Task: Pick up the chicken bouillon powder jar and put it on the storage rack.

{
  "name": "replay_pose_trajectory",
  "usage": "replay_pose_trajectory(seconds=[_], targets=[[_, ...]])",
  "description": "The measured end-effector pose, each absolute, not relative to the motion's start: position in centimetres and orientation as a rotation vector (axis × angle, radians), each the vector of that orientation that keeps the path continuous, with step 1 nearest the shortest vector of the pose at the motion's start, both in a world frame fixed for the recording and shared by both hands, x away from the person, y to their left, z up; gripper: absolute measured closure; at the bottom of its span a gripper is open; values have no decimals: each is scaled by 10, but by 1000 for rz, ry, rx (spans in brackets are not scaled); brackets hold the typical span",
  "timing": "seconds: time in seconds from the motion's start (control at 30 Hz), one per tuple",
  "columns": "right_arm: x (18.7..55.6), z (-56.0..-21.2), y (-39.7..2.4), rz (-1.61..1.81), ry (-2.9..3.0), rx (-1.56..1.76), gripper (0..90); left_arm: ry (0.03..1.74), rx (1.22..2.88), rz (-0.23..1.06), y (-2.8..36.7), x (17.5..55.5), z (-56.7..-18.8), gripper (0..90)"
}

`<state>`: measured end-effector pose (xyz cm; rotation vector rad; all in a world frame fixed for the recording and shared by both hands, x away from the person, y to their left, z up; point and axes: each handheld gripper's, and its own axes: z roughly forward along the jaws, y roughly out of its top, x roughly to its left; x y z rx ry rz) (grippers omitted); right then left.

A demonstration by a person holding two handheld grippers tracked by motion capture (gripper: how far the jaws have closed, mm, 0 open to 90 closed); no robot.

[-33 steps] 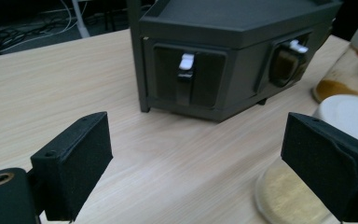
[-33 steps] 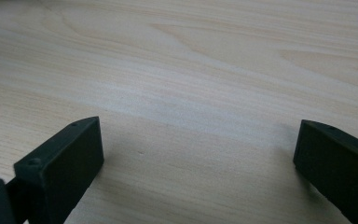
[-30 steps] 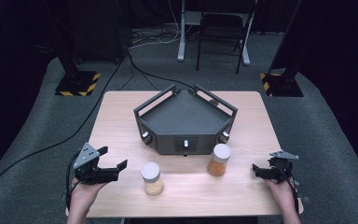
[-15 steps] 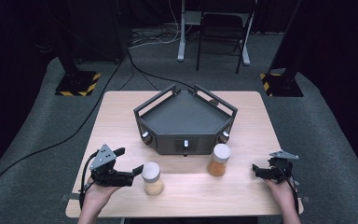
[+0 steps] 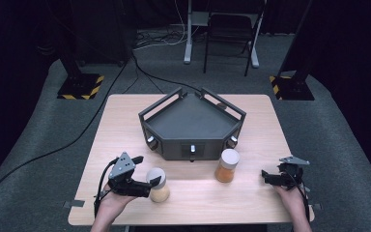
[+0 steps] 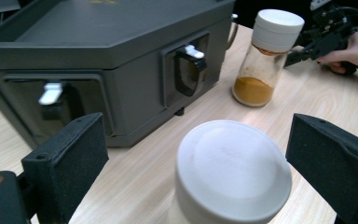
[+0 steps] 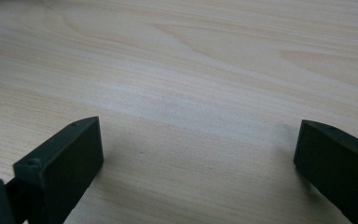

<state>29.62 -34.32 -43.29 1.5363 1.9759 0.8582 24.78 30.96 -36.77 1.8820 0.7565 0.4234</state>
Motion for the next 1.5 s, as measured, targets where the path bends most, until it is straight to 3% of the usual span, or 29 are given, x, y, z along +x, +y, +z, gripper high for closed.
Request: replay_pose_trajectory(seconds=[0.67,0.77,0.87,1.5], targets=[[296,-433,-344,860,1982,1531,4,712,1947,417,284,261,-396,130],[296,-433,-344,860,1982,1531,4,696,1960,424,283,262,-399,193],[296,-433,-344,860,1983,1530,4,673,1963,408,285,264,-403,338],[297,-433,-343,862,1984,1528,4,730,1914,429,284,262,-392,342]])
